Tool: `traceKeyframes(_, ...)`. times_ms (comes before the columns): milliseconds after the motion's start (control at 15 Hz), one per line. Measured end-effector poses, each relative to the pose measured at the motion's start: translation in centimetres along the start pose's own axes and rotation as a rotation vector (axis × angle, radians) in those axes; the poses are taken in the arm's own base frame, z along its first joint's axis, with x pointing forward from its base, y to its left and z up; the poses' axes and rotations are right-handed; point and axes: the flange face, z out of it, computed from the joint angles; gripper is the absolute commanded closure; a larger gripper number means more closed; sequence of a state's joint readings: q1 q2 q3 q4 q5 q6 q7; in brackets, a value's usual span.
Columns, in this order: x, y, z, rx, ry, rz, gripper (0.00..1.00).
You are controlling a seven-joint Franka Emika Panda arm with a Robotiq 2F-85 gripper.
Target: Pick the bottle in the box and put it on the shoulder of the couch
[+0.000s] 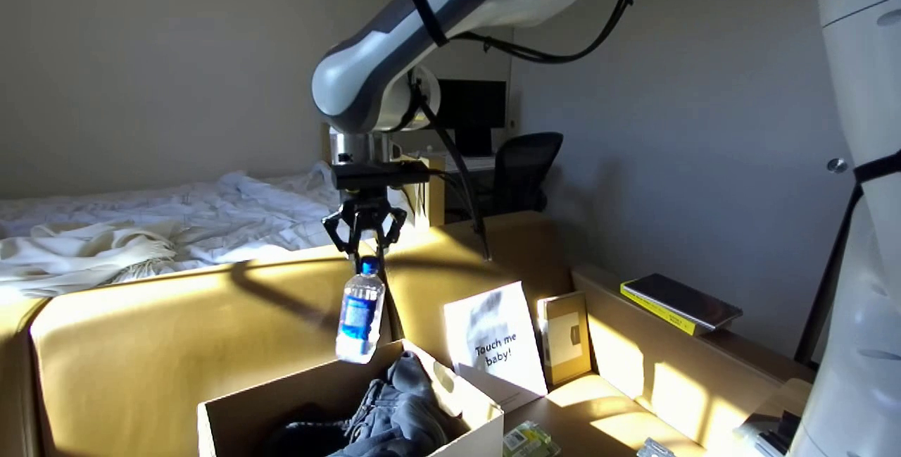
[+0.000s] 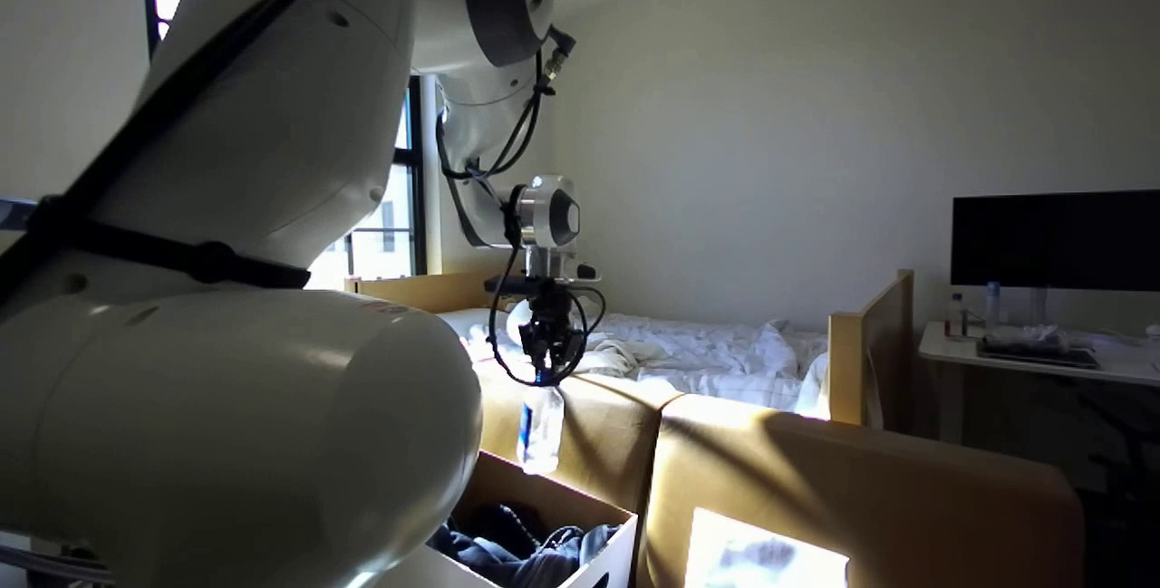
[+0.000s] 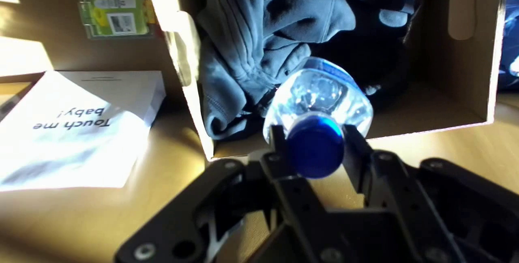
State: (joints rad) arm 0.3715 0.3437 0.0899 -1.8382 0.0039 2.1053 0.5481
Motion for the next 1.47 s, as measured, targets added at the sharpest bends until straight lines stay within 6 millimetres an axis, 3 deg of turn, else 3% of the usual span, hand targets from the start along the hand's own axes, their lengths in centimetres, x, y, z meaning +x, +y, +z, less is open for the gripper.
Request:
traceKeyframes(133,-0.6,1.2,-5.1,-0.115,0.008,0.040,0.86)
traceKeyframes(267,-0.7,4.4,-9.6,-0.225,-0.005,0.088,0.86)
traceKeyframes(400,-0.2,9.3,-13.2,-0.325,-0.038,0.163,0.87)
traceKeyframes(533,0.6,15.2,-15.3,-0.386,-0.076,0.250,0.87)
traceKeyframes(867,3.1,31.1,-15.7,-0.350,-0.092,0.476,0.85)
traceKeyframes(1133,2.3,44.4,-14.2,-0.314,-0.053,0.698,0.86)
traceKeyframes(1200,1.5,47.5,-13.5,-0.301,-0.048,0.739,0.63)
traceKeyframes(1267,0.5,50.3,-12.6,-0.276,-0.041,0.751,0.63)
traceKeyframes(1400,-1.3,53.3,-10.8,-0.247,-0.041,0.761,0.63)
traceKeyframes(1467,-1.7,53.5,-10.4,-0.242,-0.044,0.762,0.86)
